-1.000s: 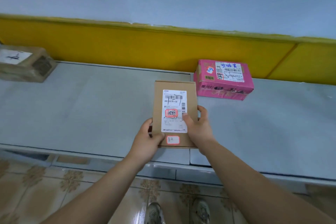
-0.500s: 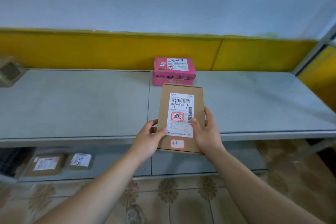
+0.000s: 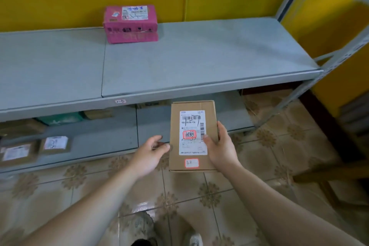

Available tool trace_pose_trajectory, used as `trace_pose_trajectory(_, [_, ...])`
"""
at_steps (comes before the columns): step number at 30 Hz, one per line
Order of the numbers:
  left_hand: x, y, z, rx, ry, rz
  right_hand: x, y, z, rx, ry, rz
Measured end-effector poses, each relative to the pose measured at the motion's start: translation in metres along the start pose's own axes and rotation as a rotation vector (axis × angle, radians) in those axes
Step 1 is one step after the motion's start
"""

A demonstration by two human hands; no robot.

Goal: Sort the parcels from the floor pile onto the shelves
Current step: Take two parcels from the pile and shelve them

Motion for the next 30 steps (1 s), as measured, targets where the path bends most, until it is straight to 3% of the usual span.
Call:
trace_pose_trajectory(4, [0.029, 0.01, -0.024, 0.031, 0.047, 0.0, 0.018, -0.034, 0.011, 0.006, -0.047, -0.004])
trace_pose_trajectory(11, [0.121, 0.025, -0.074, -0.123, 0.134, 0.008, 0.089, -0.118, 0.041, 0.009, -0.093, -0.007])
trace_pose_trajectory(18, [0.265, 0.013, -0.154, 0.033, 0.117, 0.101, 0.204, -0.209, 0.133, -0.058, 0.003, -0.097])
trace_pose_trajectory(26, [0.432, 0.003, -0.263, 0.168, 0.045, 0.238, 0.327, -0.326, 0.257, -0.091, 0.125, -0.067])
trace_pose_trajectory(30, [0.49, 0.023, -0.311, 0.433, -0.021, 0.367, 0.361, -0.367, 0.301, -0.075, 0.102, -0.022])
Point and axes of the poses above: each hand's wrist, its own x-axis towards the middle knuckle, its own y-axis out of the back of the hand, z = x × y, the point moved 7 cm from there along x, towards the middle knuckle, and after that the axes turned 6 degrees about y, right-handed, at the moved point
